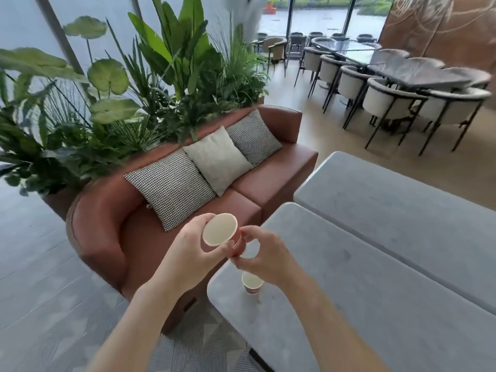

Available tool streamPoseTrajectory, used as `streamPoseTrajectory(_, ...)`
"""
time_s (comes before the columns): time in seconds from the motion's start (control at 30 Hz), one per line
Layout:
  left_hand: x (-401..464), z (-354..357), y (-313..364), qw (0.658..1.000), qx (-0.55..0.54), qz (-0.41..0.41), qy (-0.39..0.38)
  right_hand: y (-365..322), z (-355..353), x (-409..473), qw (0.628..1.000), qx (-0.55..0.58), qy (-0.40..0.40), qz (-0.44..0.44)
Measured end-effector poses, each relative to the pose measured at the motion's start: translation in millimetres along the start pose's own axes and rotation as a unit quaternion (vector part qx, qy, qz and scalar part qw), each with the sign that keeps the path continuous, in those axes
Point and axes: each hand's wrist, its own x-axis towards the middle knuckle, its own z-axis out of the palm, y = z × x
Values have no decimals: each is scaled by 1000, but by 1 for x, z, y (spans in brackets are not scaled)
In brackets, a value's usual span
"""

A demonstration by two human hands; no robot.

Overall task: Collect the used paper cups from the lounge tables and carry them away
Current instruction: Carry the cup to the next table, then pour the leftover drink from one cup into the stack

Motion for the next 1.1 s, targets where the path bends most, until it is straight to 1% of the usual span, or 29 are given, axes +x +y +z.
streamPoseTrajectory(0.13,38,23,0,999,-17,22,-43,20,-11,7,999,-19,28,43)
streamPoseTrajectory(0.3,84,50,0,993,-32,58,-96,48,-30,13,990,-37,54,127)
streamPoseTrajectory(0.4,111,59,-10,989,-16,81,-127,61,-33,18,980,-41,82,178)
streamPoseTrajectory(0.53,146,65,-31,982,-1,100,-162,77,-24,24,966,-48,81,239)
streamPoseTrajectory(0.7,176,85,-66,973,16,98,-208,103,6,29,945,-39,75,316)
streamPoseTrajectory(0.87,178,104,-111,965,60,81,-242,125,59,25,925,-7,38,378)
streamPoseTrajectory(0.97,174,108,-136,957,93,63,-266,135,91,25,923,-24,3,384)
streamPoseTrajectory(1.1,169,113,-165,946,123,47,-297,150,127,27,913,-81,-22,399)
